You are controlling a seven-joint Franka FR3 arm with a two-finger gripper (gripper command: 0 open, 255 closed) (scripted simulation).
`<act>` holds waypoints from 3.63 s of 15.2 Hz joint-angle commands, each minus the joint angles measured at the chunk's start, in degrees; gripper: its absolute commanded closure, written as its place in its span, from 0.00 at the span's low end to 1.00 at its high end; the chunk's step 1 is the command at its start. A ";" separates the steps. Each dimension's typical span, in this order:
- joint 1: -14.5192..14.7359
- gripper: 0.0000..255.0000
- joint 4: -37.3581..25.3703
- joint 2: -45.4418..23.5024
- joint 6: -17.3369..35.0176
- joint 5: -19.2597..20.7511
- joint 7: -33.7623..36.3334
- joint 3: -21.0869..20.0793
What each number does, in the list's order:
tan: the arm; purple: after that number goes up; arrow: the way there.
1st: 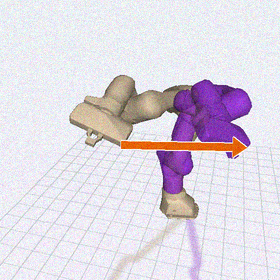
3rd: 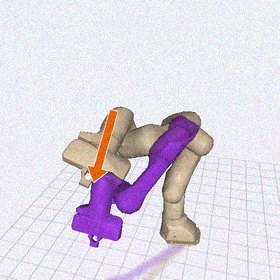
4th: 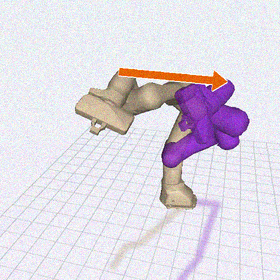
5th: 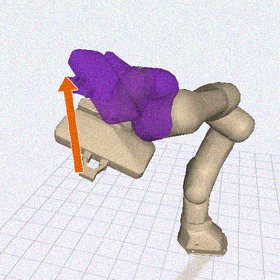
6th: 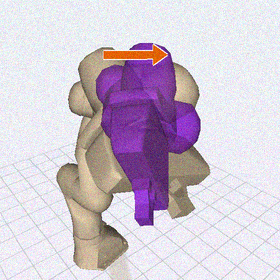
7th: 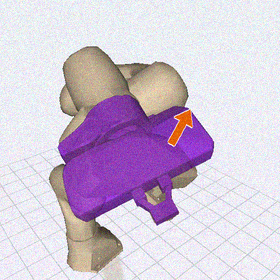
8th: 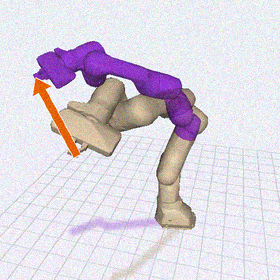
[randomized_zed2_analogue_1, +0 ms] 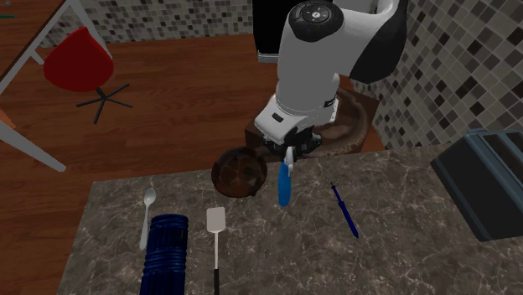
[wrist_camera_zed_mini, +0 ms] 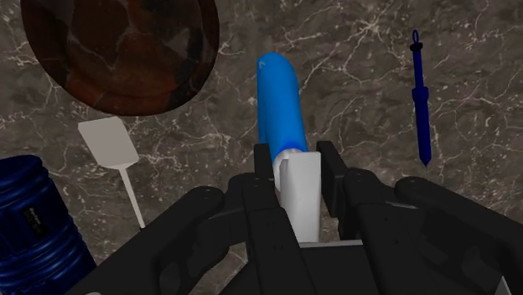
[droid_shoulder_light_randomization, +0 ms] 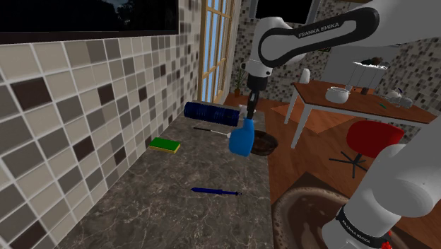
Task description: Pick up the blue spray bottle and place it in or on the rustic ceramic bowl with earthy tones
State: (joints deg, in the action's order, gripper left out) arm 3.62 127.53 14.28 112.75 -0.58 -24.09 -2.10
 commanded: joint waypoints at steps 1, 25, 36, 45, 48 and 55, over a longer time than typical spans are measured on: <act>-0.02 1.00 -1.30 0.43 -1.74 0.00 -0.06 0.05; -1.94 1.00 -19.86 0.88 -20.77 0.89 -4.78 3.19; -6.34 1.00 -32.62 -3.25 -29.26 2.33 -16.62 10.54; -6.40 1.00 -23.20 -1.05 -22.02 2.62 -16.34 10.49; -6.43 1.00 -20.37 -0.57 -19.67 2.69 -16.27 10.50; -6.50 1.00 -14.29 0.09 -14.24 2.83 -16.16 10.57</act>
State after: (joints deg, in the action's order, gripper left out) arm -2.87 112.45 14.32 97.73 2.23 -40.27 8.46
